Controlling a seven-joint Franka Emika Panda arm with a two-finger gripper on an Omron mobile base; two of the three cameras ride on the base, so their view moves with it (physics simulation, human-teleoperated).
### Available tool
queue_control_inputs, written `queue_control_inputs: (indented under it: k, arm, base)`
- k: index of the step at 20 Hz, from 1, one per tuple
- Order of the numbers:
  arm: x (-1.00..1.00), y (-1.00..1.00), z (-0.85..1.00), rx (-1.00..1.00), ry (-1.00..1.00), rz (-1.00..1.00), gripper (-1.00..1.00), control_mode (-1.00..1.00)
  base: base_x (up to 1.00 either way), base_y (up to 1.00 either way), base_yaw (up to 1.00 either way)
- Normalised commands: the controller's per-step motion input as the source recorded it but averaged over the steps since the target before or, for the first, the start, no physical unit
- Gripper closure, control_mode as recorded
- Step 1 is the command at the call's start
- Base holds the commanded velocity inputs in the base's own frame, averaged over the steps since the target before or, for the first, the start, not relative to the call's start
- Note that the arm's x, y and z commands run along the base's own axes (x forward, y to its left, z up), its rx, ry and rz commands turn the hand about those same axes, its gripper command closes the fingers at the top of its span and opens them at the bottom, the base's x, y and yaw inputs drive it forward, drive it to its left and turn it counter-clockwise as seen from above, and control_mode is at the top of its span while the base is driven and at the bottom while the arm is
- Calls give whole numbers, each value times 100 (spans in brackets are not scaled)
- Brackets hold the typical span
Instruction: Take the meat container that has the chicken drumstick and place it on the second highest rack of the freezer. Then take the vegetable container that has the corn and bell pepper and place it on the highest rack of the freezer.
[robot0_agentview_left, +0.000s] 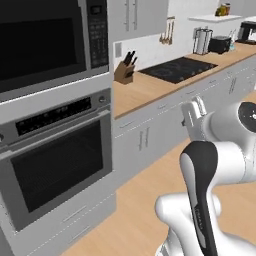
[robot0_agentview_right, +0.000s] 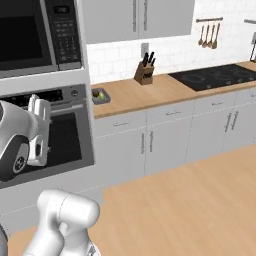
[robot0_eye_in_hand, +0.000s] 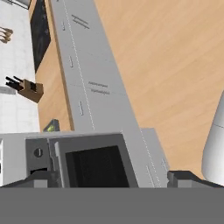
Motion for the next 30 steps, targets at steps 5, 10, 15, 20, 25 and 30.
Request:
queue_control_inputs:
  k: [5, 10, 15, 20, 25, 30]
  arm:
    - [0, 0, 0, 0, 0, 0, -100, 100]
    - [0, 0, 0, 0, 0, 0, -100, 100]
    - [0, 0, 0, 0, 0, 0, -100, 100]
    - [0, 0, 0, 0, 0, 0, -100, 100]
    - [0, 0, 0, 0, 0, 0, -100, 100]
    - [0, 0, 0, 0, 0, 0, -100, 100]
  base:
    - [100, -78, 0]
    - [100, -25, 5]
    - [100, 10, 26]
    - [94, -11, 40]
    - [66, -61, 54]
    - [63, -55, 49]
